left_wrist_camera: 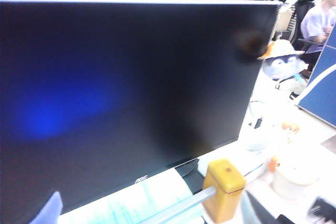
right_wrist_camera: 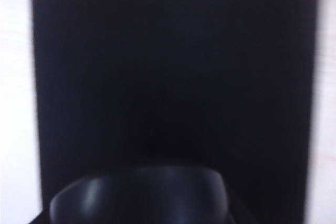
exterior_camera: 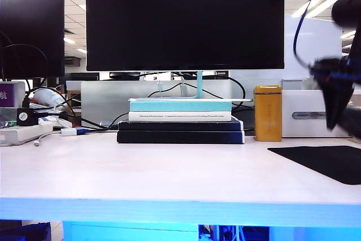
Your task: Place the black mouse on the black mouse pad.
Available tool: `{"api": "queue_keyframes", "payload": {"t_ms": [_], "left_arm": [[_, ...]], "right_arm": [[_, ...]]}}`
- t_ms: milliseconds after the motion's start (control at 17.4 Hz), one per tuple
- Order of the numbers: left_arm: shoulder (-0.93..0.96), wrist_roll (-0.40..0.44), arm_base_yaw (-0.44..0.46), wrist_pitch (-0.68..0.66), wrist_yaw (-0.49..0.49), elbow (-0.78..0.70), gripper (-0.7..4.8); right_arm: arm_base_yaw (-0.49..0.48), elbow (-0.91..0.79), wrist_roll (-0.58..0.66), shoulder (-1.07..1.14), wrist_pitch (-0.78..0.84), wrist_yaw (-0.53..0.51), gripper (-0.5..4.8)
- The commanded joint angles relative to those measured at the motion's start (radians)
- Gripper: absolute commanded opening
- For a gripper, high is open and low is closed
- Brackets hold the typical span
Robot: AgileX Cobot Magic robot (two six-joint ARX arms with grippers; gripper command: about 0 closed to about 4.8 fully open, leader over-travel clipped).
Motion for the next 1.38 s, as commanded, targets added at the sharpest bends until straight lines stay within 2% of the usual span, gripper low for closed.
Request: {"api": "queue_keyframes", "payload": {"t_ms": [57, 344, 631, 689, 746, 804, 1033, 1091, 1148, 1205, 1263, 1378], "left_arm": [[-0.010, 0.004, 0.001, 0.003, 0.000, 0.005, 4.79], [-0.012, 0.003, 0.001, 0.003, 0.000, 0.005, 4.79], [-0.012, 0.003, 0.001, -0.003, 0.001, 0.005, 4.79], [-0.012, 0.003, 0.001, -0.003, 0.002, 0.005, 4.79], [-0.012, 0.003, 0.001, -0.007, 0.008, 0.005, 4.79], [-0.014, 0.003, 0.001, -0.013, 0.008, 0.005, 4.79], [-0.040, 0.005, 0.001, -0.023, 0.006, 0.005, 4.79], [-0.059, 0.005, 0.001, -0.023, 0.003, 0.005, 4.58], [-0.087, 0.005, 0.001, -0.034, 0.000, 0.005, 2.39], [-0.116, 0.009, 0.001, -0.050, -0.001, 0.005, 0.56], [-0.140, 0.013, 0.001, -0.063, -0.002, 0.005, 0.01], [-0.227, 0.030, 0.001, -0.111, -0.040, 0.005, -0.06]], "right_arm": [[0.000, 0.006, -0.003, 0.057, 0.071, -0.001, 2.60], [0.000, 0.006, -0.003, 0.105, 0.156, 0.025, 2.60], [0.000, 0.006, -0.003, 0.158, 0.144, 0.018, 2.68], [0.000, 0.006, -0.003, 0.158, 0.145, 0.018, 3.01], [0.000, 0.007, -0.003, 0.158, 0.148, 0.018, 4.42], [0.000, 0.007, -0.003, 0.157, 0.146, 0.013, 4.79], [0.006, 0.007, 0.002, 0.078, 0.163, -0.008, 4.79], [0.006, 0.008, 0.013, 0.031, 0.177, -0.009, 4.79], [0.006, 0.014, 0.032, -0.040, 0.188, -0.008, 4.79], [0.006, 0.032, 0.035, -0.119, 0.189, -0.005, 4.79], [0.006, 0.046, 0.039, -0.170, 0.192, -0.005, 4.61], [0.006, 0.104, 0.053, -0.359, 0.197, -0.009, 0.07]]}}
